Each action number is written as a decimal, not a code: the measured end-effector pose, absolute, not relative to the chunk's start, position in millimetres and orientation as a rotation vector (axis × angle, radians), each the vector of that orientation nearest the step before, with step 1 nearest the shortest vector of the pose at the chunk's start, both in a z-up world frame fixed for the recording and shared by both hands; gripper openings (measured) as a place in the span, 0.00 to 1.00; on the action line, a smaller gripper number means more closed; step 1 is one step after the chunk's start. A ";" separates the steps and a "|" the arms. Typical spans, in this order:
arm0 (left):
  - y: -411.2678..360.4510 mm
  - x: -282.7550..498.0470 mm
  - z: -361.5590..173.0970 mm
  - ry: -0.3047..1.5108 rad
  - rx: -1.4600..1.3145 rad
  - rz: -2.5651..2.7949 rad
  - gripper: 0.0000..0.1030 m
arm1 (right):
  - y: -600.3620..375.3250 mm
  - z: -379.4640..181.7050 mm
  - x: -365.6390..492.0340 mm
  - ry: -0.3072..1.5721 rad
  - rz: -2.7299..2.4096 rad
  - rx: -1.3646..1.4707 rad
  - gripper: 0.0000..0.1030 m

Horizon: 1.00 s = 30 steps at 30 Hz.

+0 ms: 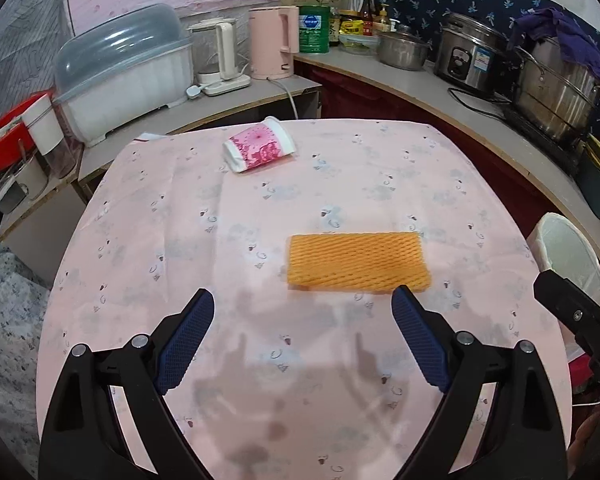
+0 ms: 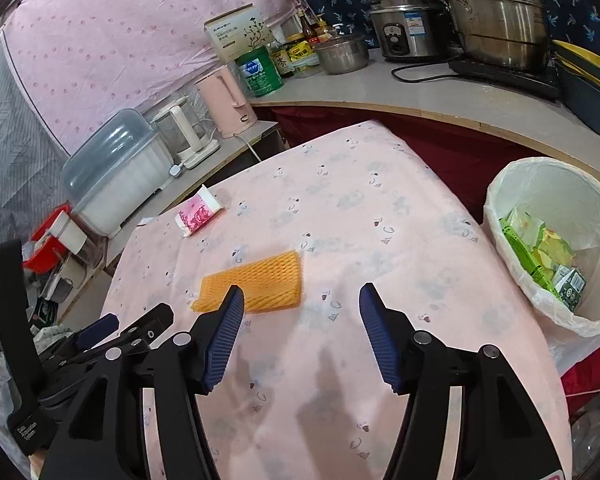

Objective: Collect trash
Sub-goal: 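Move both tools back to the table toward the orange foam sleeve, then grasp the orange foam net sleeve with the right tool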

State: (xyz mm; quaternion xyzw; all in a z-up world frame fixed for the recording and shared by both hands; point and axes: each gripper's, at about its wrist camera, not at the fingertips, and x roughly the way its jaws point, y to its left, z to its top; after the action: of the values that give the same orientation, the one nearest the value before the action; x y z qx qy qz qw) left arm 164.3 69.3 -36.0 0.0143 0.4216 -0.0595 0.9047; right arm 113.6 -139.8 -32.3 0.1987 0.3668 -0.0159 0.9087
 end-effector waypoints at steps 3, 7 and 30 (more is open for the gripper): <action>83.1 166.3 -43.2 0.886 0.019 -0.095 0.84 | -129.9 -39.9 122.2 0.781 -0.020 0.409 0.58; 97.6 172.1 -51.8 0.907 -0.002 -0.070 0.84 | -119.1 -50.4 135.4 0.812 -0.010 0.395 0.58; 114.9 239.8 -86.7 0.972 -0.023 -0.051 0.84 | -106.2 -112.1 244.0 0.934 -0.009 0.288 0.58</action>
State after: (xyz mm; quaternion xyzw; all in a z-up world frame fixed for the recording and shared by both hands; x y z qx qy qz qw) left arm 239.8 114.9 -86.7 -0.0109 0.4672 -0.0246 0.8838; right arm 244.0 -106.2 -112.1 0.1384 0.4485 -0.0044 0.8830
